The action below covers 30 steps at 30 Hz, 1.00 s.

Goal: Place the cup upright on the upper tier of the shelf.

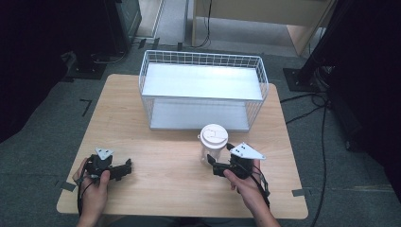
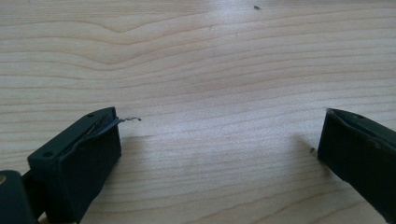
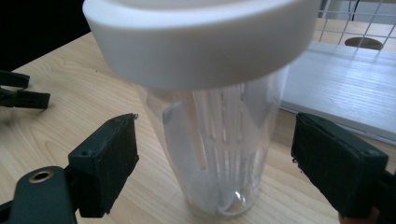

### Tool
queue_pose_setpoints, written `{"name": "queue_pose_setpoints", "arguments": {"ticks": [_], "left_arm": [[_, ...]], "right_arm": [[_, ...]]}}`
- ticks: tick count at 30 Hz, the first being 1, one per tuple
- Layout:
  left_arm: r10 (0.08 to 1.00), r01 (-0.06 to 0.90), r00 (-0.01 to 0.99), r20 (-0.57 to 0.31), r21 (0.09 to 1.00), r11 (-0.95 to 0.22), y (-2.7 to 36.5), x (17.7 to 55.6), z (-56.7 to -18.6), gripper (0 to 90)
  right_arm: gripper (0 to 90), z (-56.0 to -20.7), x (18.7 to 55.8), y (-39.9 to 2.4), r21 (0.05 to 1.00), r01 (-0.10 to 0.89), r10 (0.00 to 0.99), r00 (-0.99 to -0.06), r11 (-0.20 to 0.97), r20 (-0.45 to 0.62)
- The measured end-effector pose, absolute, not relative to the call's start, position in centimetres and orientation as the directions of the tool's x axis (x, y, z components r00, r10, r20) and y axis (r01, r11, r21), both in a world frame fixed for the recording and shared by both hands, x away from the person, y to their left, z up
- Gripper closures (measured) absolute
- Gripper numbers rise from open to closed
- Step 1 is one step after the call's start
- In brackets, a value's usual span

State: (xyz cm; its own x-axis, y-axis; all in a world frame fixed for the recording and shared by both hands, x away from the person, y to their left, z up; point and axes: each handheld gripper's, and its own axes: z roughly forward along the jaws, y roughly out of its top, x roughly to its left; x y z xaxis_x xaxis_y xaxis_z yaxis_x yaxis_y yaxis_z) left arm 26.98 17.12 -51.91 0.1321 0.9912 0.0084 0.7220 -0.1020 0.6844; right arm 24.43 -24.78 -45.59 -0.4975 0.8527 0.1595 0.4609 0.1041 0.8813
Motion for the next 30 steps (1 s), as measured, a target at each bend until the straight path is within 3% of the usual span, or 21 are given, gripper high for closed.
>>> {"name": "queue_pose_setpoints", "arguments": {"ticks": [10, 30], "left_arm": [[0.991, 0.721, 0.132, 0.008, 0.685, -0.102, 17.1, 27.0, -51.9, 0.0], [0.991, 0.722, 0.133, 0.01, 0.685, -0.103, 17.1, 27.0, -51.9, 0.0]], "right_arm": [[14.0, -45.2, 25.4, -23.7, 0.912, 0.41, 0.858, -0.479, 0.028, 0.189], [11.0, -45.9, 27.1, -21.6, 0.95, 0.312, 0.88, -0.458, 0.025, 0.127]]}}
